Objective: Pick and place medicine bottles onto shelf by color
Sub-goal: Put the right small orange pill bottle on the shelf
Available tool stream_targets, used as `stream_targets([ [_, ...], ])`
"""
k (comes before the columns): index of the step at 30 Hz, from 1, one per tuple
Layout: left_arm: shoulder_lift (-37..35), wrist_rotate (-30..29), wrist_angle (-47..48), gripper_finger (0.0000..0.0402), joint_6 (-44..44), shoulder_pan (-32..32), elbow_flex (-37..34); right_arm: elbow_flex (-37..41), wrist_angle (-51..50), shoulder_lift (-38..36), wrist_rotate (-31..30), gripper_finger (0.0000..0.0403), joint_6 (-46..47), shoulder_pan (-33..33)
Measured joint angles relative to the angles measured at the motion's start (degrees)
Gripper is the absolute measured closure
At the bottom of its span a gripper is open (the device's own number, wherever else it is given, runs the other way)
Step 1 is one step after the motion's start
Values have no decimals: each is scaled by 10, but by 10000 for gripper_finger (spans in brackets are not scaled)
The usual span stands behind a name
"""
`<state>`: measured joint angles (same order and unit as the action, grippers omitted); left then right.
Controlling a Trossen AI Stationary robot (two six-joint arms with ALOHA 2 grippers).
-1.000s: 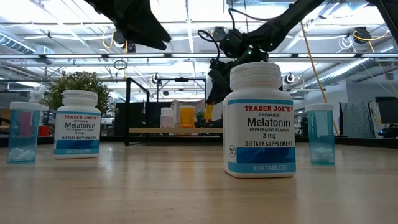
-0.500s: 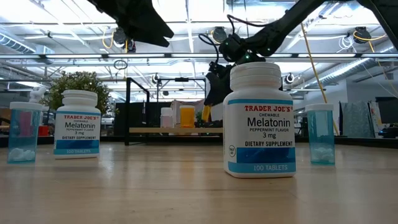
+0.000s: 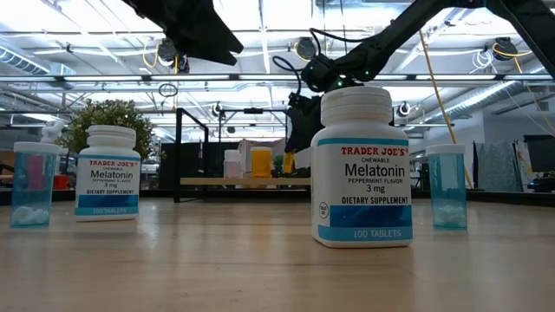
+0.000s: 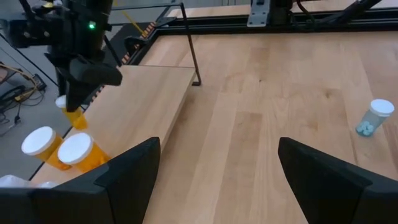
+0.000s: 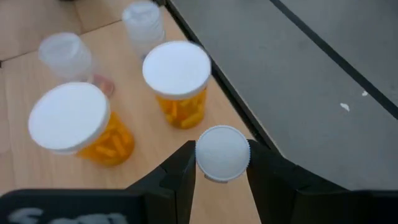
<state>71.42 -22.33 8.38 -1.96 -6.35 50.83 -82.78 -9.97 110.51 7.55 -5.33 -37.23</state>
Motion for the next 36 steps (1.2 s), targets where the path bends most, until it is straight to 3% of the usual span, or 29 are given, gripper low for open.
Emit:
stream_targets([
  [36, 0, 15, -11, 73, 2, 6, 0, 1, -45, 0, 1, 259, -18, -2],
])
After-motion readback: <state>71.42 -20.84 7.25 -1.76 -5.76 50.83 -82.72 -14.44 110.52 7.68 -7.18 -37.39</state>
